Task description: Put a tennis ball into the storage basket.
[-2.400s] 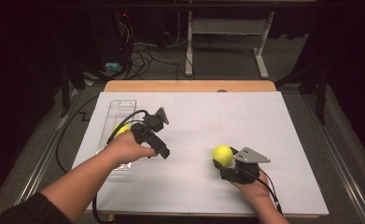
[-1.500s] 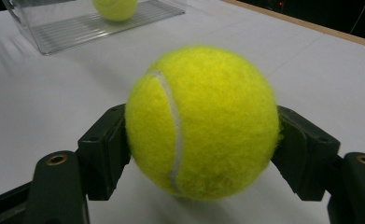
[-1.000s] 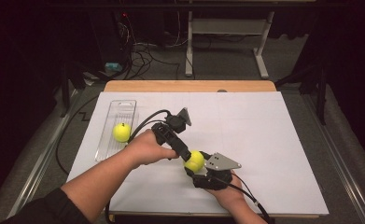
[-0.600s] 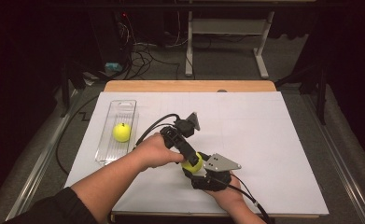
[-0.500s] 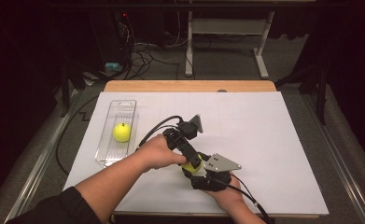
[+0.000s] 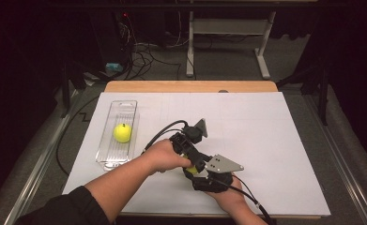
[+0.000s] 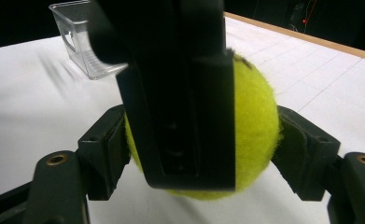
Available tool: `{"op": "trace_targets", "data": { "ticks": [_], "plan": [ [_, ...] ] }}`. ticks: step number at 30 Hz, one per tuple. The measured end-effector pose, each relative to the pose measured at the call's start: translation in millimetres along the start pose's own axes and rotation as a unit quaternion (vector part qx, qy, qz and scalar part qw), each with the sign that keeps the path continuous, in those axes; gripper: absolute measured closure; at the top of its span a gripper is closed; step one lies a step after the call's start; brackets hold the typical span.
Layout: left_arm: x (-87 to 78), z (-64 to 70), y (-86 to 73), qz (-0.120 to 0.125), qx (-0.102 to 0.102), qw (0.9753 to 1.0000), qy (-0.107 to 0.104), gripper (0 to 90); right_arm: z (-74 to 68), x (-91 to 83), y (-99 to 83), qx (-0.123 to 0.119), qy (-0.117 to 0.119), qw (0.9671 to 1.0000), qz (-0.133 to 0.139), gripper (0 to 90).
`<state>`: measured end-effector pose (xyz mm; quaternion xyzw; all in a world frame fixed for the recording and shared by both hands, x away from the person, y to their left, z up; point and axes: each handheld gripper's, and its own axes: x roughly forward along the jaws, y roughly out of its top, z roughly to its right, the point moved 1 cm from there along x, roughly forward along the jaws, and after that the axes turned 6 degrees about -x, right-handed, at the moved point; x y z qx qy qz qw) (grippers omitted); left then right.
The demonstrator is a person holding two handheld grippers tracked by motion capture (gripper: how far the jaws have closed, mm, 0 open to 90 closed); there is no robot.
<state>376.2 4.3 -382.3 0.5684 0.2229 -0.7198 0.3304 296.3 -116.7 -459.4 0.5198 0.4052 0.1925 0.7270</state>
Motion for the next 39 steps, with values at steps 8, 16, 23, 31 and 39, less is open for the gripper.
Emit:
{"op": "trace_targets", "data": {
  "ticks": [8,16,23,31,39],
  "plan": [
    [-0.6,0.5,-0.5,0.001,0.002,1.0,-0.007,21.3,0.0,0.1,0.1,0.001,-0.002,1.0,0.001,26.9],
    [-0.9,2.2,-0.4,0.0,0.007,1.0,-0.005,26.5,0.5,0.8,-0.7,0.005,0.0,1.0,-0.003,26.4],
    [-1.8,2.7,-0.6,0.001,0.008,1.0,-0.002,26.6,2.6,1.6,-1.3,0.015,0.01,0.9998,0.003,23.2],
    [-5.7,-1.8,-2.1,0.004,0.004,1.0,0.005,26.7,2.2,4.4,-2.5,0.014,0.018,0.9997,0.001,0.8],
    [-12.7,-17.3,-7.3,0.008,-0.017,0.9997,0.014,26.7,7.5,-2.1,-3.7,0.013,0.004,0.9999,0.006,0.0]
  ]
}}
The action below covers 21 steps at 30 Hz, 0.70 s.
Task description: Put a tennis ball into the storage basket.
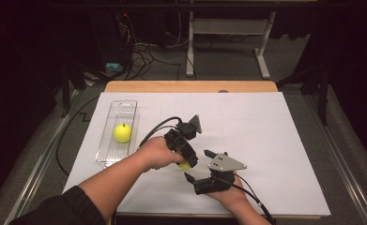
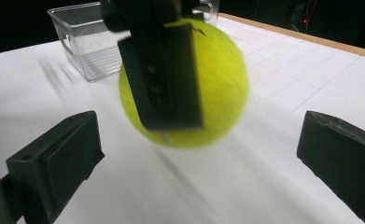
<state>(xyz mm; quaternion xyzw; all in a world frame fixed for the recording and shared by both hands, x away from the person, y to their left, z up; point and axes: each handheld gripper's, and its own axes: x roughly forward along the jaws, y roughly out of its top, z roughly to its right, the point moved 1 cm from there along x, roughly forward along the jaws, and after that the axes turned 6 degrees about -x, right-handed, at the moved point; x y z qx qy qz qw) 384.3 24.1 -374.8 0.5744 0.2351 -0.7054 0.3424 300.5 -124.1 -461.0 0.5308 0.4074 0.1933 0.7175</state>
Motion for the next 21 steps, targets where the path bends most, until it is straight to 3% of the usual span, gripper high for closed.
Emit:
{"op": "trace_targets", "data": {
  "ticks": [10,21],
  "plan": [
    [-10.9,-29.1,-10.3,0.002,-0.035,0.9993,0.016,26.7,15.6,-10.8,-6.9,-0.004,-0.025,0.9997,-0.005,0.0],
    [-29.0,-56.9,-28.1,0.008,-0.065,0.9973,0.034,26.7,49.6,-38.5,-22.3,0.004,-0.085,0.9963,-0.016,0.0]
  ]
}}
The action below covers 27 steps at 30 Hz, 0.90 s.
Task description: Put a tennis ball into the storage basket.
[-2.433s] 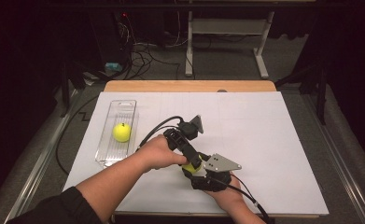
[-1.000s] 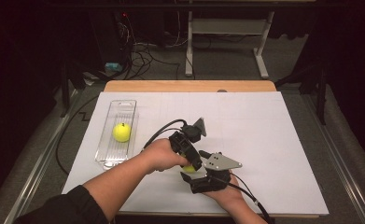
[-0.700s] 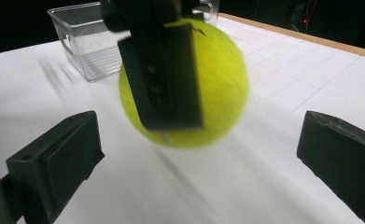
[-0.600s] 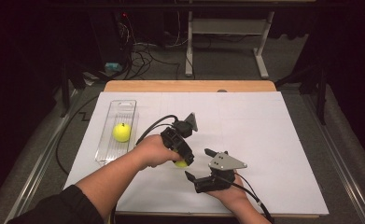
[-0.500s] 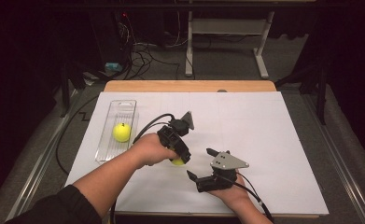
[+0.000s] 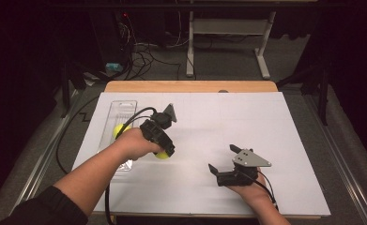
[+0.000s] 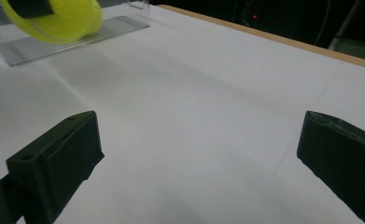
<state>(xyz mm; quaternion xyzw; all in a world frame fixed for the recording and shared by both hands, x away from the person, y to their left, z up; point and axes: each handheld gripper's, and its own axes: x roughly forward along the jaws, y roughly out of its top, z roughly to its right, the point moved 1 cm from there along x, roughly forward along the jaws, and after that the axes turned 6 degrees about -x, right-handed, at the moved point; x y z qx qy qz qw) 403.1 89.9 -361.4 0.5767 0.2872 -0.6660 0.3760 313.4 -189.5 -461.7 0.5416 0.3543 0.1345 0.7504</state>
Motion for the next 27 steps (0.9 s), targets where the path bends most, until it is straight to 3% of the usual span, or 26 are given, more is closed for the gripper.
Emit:
{"op": "trace_targets", "data": {
  "ticks": [14,21,27],
  "plan": [
    [-26.9,-50.6,-24.9,0.005,-0.052,0.9983,0.025,26.8,39.7,-29.9,-22.6,0.016,-0.055,0.9983,-0.012,0.0],
    [-38.8,-85.8,-45.5,0.004,-0.094,0.9945,0.048,26.8,47.6,-38.5,-27.2,0.021,-0.065,0.9976,-0.012,0.0],
    [-46.2,-102.5,-61.0,0.001,-0.115,0.9912,0.066,26.8,49.5,-39.3,-28.6,0.025,-0.066,0.9974,-0.015,0.0]
  ]
}}
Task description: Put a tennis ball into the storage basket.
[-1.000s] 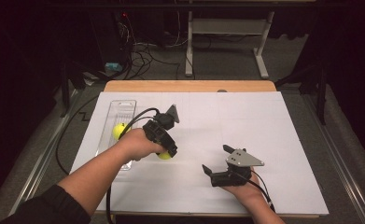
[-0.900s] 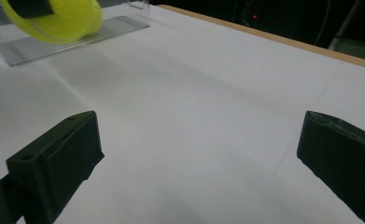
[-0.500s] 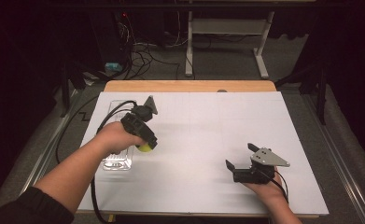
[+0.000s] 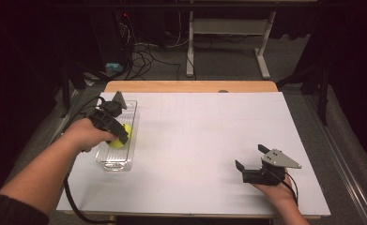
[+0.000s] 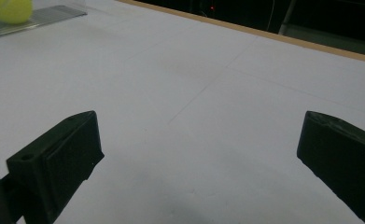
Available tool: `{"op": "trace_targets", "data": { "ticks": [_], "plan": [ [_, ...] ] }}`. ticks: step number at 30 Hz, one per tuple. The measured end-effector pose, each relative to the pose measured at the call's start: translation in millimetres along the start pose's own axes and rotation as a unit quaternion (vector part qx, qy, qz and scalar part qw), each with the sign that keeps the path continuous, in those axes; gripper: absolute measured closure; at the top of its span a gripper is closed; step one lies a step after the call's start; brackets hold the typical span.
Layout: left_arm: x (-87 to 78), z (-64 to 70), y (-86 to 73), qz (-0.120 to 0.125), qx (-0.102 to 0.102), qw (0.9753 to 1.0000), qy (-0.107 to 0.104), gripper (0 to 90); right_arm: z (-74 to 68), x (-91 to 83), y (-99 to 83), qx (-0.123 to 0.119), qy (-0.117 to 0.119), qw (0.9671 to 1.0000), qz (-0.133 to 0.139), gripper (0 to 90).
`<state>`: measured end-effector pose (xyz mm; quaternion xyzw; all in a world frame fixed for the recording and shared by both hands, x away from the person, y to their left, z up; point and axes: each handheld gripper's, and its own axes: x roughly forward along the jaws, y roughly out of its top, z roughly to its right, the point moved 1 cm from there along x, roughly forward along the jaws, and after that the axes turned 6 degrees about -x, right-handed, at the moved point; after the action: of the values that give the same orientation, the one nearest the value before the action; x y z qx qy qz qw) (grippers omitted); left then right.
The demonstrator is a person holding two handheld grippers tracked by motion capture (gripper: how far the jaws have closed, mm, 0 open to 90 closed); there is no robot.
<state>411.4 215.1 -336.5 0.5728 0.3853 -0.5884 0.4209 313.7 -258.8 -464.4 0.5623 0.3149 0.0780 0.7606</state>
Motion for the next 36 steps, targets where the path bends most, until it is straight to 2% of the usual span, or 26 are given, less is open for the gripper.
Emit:
{"op": "trace_targets", "data": {
  "ticks": [6,19,27,28,30,33,36],
  "plan": [
    [6.8,-7.5,-5.8,-0.005,-0.01,0.9999,0.008,26.7,-0.5,-0.6,0.7,-0.001,0.0,1.0,0.0,0.0],
    [36.0,-8.9,-6.1,-0.023,-0.014,0.9996,-0.005,26.5,-2.7,1.5,-0.3,0.0,0.005,1.0,-0.006,0.0],
    [39.1,-9.5,-5.5,-0.021,-0.015,0.9997,-0.005,26.2,-2.7,1.5,-0.5,0.004,0.005,1.0,-0.006,0.0],
    [38.5,-9.2,-5.7,-0.018,-0.013,0.9997,-0.009,24.9,-2.7,1.4,-0.5,0.005,0.006,1.0,-0.006,0.0],
    [35.5,-8.1,-5.9,-0.015,-0.007,0.9997,-0.018,13.2,-2.4,0.9,-0.3,0.003,0.005,1.0,-0.004,0.0],
    [31.1,-4.9,-6.1,-0.007,0.001,0.9998,-0.02,2.4,-1.9,0.8,-0.2,0.003,0.006,1.0,-0.001,0.0],
    [26.7,-2.6,-4.9,0.004,0.002,0.9998,-0.02,0.6,-2.4,0.3,0.1,0.006,0.006,1.0,-0.002,0.0]
  ]
}}
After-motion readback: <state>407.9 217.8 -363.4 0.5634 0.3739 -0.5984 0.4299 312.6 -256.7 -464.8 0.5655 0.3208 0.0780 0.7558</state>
